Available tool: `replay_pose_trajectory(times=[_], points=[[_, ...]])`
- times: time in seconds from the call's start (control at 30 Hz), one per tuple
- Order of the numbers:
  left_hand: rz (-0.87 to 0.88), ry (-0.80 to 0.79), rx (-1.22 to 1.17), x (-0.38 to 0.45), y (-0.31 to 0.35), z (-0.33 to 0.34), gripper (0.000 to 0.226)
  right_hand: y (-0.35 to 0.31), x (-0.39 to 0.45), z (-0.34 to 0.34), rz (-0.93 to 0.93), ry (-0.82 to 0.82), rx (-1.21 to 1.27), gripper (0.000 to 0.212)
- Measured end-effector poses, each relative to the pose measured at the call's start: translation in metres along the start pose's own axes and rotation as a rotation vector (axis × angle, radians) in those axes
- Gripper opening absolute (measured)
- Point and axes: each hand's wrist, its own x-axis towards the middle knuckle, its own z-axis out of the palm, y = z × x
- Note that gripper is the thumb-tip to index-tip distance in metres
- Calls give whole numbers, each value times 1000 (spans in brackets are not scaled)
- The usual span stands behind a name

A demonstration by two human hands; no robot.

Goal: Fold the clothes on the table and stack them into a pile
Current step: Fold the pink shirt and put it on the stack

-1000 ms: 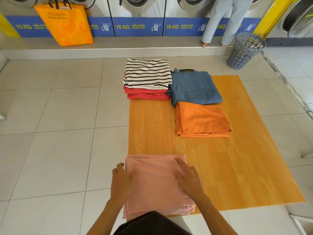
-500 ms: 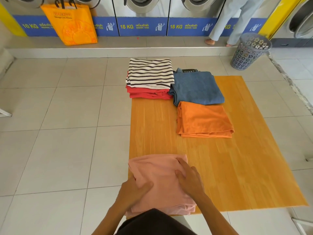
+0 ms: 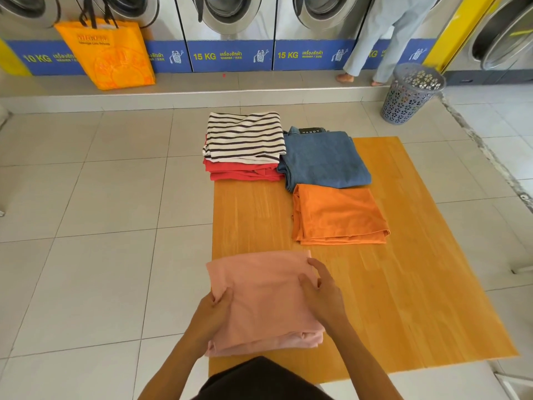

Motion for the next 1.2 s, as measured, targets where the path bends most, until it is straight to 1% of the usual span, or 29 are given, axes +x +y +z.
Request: replay_pose_trajectory(times=[0.03, 0.07, 0.1, 0.17, 0.2, 0.23, 0.33, 0.5, 0.63, 0.77, 0.93, 1.07, 1.2], points=[[12, 4, -26, 3, 3, 1, 48, -2, 5, 0, 28, -22, -2, 48], [19, 6, -42, 6, 6, 0, 45, -5, 9, 2, 57, -60, -19, 51], [28, 11, -39, 8, 8, 1, 48, -6, 13, 4, 80, -107, -57, 56], [50, 24, 26, 10, 11, 3, 66, -5, 18, 12, 84, -184, -150, 65], [52, 31, 82, 10, 10, 5, 73, -5, 19, 15, 72, -192, -173, 67], [40, 47, 134, 9, 11, 7, 74, -5, 20, 17, 57, -190, -167, 68], [20, 107, 172, 15, 12, 5, 67, -7, 22, 18, -22, -183, -111, 60], [63, 89, 119, 32, 35, -12, 56, -20, 43, 13, -150, -130, -101, 45], [144, 117, 91, 52, 80, -27, 45, -52, 75, 8, -236, -88, -62, 37], [208, 160, 51, 87, 140, -39, 35, -94, 131, 2, -356, -42, -23, 34], [339, 264, 91, 144, 217, -58, 41, -155, 213, -4, -525, 43, -63, 34], [448, 336, 159, 185, 276, -74, 45, -200, 269, -6, -583, 79, -73, 34], [515, 393, 206, 219, 321, -87, 47, -236, 315, -3, -644, 91, -49, 34]])
